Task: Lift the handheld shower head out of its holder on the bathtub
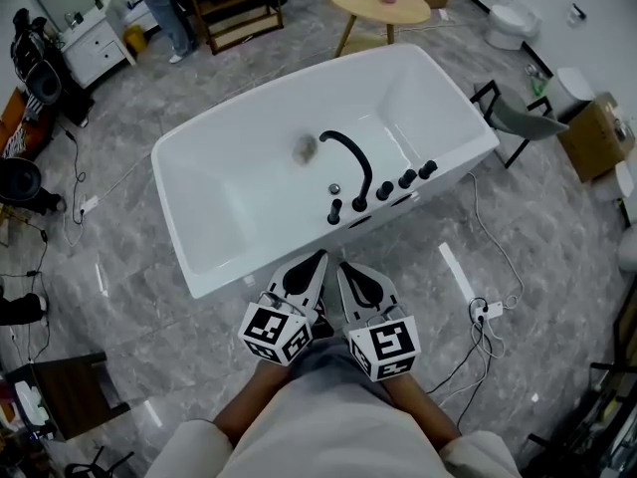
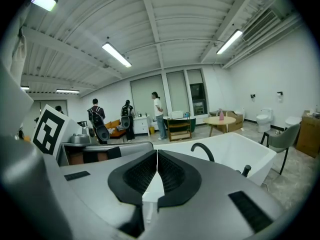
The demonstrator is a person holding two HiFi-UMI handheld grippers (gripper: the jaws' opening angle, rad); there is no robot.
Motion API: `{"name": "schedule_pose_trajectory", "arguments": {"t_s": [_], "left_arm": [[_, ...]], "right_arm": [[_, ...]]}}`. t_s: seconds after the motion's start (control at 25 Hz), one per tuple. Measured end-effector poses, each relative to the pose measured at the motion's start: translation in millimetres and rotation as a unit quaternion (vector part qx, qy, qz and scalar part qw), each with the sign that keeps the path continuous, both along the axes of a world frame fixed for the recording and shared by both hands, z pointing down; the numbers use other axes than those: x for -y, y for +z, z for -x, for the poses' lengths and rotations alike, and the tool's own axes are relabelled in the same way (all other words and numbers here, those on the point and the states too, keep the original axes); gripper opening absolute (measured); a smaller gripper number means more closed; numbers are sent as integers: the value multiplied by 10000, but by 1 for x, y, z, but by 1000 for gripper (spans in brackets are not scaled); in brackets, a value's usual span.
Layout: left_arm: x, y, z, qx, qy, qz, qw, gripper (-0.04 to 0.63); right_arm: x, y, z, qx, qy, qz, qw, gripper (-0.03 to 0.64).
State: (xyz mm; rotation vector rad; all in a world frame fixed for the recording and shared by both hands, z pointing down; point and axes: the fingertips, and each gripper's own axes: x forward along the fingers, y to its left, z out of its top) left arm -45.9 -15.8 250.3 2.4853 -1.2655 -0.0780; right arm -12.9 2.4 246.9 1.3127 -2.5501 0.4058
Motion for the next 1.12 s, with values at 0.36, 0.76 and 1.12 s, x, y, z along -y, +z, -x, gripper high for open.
{"name": "schedule_pose_trajectory", "arguments": {"t_s": [0.36, 0.76, 1.12], "left_arm": [[9, -12, 32, -162, 83, -286, 9994, 5], [11, 4, 38, -48, 189, -276, 9994, 5], [47, 36, 26, 207, 199, -218, 9994, 5]], "right_arm": [[5, -4, 33, 70, -23, -159, 9998, 20], [17, -13, 30, 694, 252, -525, 9959, 20], [51, 22, 15, 435, 479, -353, 9973, 20]]}}
